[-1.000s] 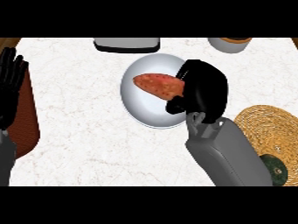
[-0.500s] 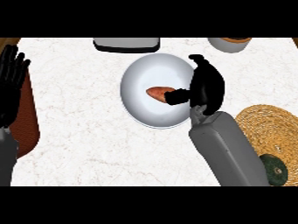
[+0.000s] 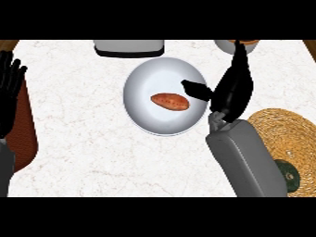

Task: Pick the sweet potato from the placemat and place it in the bowl

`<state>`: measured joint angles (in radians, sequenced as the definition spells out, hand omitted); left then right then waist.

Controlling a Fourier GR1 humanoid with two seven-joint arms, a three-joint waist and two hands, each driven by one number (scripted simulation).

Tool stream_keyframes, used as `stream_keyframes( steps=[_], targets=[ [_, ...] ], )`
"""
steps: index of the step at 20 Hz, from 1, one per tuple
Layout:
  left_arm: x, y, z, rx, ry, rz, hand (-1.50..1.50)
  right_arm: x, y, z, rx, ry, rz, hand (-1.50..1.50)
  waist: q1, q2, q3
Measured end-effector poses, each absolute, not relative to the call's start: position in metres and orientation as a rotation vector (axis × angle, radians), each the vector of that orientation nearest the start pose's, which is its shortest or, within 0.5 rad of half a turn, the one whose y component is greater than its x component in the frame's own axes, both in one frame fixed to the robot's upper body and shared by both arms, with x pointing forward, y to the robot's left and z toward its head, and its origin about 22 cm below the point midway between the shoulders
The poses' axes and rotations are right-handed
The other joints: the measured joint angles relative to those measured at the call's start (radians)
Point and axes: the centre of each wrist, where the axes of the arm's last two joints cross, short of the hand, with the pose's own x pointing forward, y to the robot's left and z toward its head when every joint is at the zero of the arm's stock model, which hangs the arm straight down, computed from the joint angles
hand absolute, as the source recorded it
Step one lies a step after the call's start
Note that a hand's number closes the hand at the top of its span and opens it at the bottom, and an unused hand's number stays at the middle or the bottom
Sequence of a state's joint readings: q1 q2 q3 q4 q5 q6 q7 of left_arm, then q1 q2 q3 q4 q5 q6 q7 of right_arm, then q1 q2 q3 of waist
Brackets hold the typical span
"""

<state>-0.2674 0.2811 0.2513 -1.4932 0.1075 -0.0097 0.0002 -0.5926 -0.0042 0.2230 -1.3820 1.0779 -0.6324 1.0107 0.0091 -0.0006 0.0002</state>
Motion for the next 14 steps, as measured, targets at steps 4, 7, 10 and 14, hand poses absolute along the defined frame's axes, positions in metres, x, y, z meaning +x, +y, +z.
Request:
stream_keyframes(
  steps=[4,7,10,14],
  targets=[
    [0.294,0.332,0.080,0.252,-1.777,0.034,0.00,0.320,-0.126,0.110,-1.070,-1.422,-0.191,-1.50,-0.020,-0.005,0.000],
    [0.292,0.332,0.079,0.260,-1.776,0.042,0.00,0.293,-0.145,0.109,-1.064,-1.422,-0.287,-1.50,-0.032,-0.008,0.000],
    [0.294,0.334,0.083,0.262,-1.774,0.046,0.00,0.259,-0.165,0.107,-1.054,-1.421,-0.365,-1.50,-0.036,-0.008,0.000],
    [0.290,0.337,0.082,0.258,-1.775,0.046,0.00,0.212,-0.195,0.103,-1.042,-1.433,-0.429,-1.50,-0.033,-0.006,0.000]
  ],
)
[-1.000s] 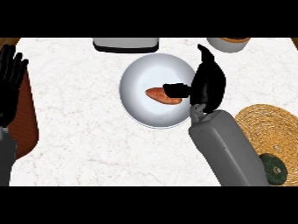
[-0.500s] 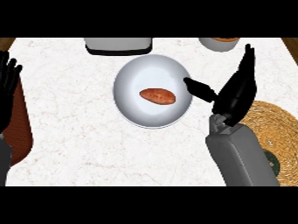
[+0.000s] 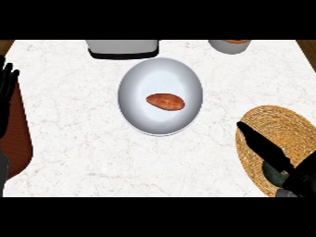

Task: Pick the sweet potato from the placemat and place it in the bowl

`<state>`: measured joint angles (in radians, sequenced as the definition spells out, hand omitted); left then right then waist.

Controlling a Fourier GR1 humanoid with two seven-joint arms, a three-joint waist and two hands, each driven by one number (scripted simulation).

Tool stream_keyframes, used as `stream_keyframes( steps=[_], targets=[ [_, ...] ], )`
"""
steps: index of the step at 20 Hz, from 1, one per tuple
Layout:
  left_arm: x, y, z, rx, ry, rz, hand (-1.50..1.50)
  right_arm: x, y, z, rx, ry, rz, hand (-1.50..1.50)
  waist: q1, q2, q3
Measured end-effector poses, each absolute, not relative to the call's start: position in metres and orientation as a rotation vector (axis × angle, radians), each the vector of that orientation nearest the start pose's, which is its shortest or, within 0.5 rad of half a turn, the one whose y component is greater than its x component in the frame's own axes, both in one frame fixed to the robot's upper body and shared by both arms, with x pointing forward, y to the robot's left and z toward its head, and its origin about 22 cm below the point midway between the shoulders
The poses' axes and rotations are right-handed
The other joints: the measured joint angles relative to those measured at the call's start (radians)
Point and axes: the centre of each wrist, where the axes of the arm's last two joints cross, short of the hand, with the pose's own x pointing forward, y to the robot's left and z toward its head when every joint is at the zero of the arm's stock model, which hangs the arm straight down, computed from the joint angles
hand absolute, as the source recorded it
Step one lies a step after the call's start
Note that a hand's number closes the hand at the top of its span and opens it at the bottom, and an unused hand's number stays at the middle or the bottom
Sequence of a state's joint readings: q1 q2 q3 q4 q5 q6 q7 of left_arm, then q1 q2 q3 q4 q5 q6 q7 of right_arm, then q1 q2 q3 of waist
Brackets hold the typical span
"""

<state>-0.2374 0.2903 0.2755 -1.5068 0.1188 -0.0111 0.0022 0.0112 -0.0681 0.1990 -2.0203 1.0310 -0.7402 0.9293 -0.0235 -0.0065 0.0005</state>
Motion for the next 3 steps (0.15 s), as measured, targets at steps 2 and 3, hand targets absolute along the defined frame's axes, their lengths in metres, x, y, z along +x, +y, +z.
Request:
stream_keyframes(
  steps=[2,3],
  targets=[
    [0.289,0.340,0.083,0.261,-1.775,0.047,0.00,0.189,-0.208,0.102,-1.034,-1.439,-0.445,-1.50,0.001,0.001,0.000],
    [0.291,0.342,0.082,0.265,-1.777,0.050,0.00,0.177,-0.213,0.101,-1.027,-1.437,-0.448,-1.50,-0.001,0.001,0.000]
  ],
)
